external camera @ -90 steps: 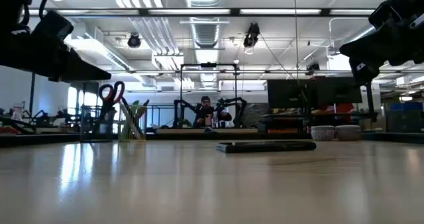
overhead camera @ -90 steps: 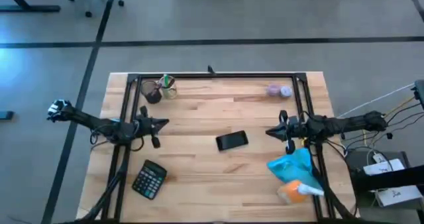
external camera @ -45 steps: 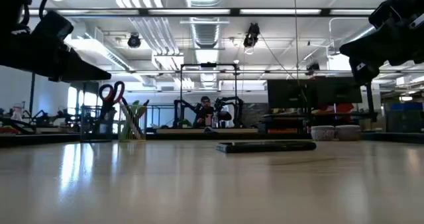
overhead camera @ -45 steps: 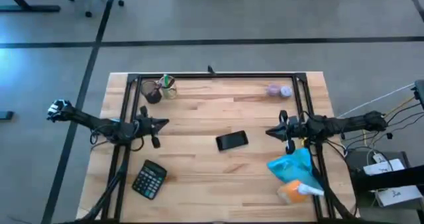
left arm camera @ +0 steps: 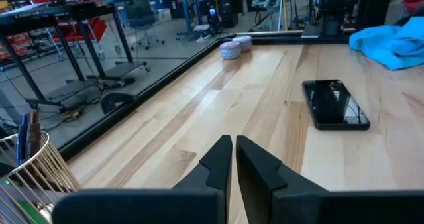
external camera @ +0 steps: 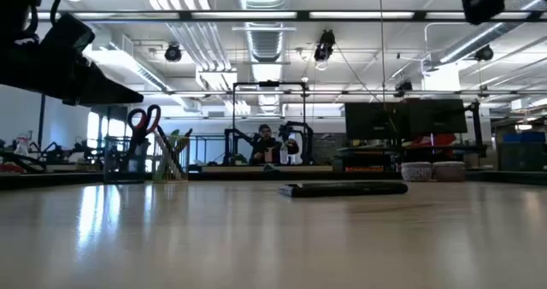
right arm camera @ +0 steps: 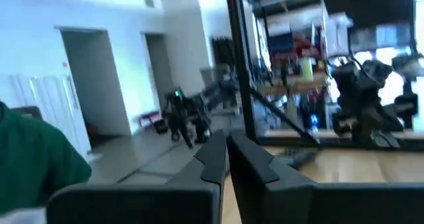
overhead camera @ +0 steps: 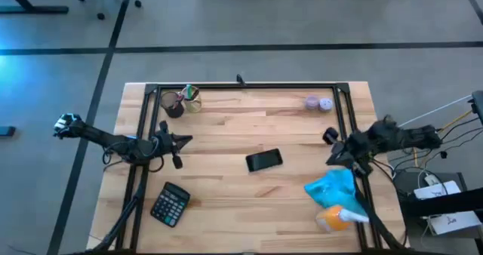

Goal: Apply microfiber cloth
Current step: Spray the cellphone with the orange spray bottle

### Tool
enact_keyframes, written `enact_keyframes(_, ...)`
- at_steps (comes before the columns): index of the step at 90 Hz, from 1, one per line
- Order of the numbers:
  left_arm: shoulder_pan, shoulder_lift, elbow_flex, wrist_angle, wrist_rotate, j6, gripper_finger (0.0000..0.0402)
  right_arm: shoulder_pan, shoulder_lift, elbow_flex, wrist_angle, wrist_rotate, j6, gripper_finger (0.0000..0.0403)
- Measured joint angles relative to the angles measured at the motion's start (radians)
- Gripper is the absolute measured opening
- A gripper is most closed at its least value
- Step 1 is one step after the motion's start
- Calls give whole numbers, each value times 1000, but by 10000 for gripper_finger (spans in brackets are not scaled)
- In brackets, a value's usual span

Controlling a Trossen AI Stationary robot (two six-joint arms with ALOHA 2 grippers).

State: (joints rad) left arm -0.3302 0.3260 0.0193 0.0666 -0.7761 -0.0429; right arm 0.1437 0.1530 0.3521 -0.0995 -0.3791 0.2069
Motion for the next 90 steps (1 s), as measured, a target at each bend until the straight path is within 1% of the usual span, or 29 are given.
enact_keyframes(6,0,0,0,0,0,0,7,0,41,86,-170,60,-2,2)
enact_keyframes(14,0,0,0,0,0,0,7,0,104,183,-314,165,29,2)
enact_keyframes(19,0,0,0,0,0,0,7,0,153,227,-383,197,52,2)
enact_keyframes(38,0,0,0,0,0,0,7,1,317,372,-494,197,144,2)
enact_keyframes(45,0,0,0,0,0,0,7,8,366,438,-608,196,182,2)
enact_keyframes(59,0,0,0,0,0,0,7,48,424,591,-810,186,278,2)
enact_keyframes(76,0,0,0,0,0,0,7,66,500,826,-1027,171,434,2)
enact_keyframes(82,0,0,0,0,0,0,7,66,529,888,-1081,171,471,2)
enact_keyframes(90,0,0,0,0,0,0,7,68,561,930,-1108,188,503,2)
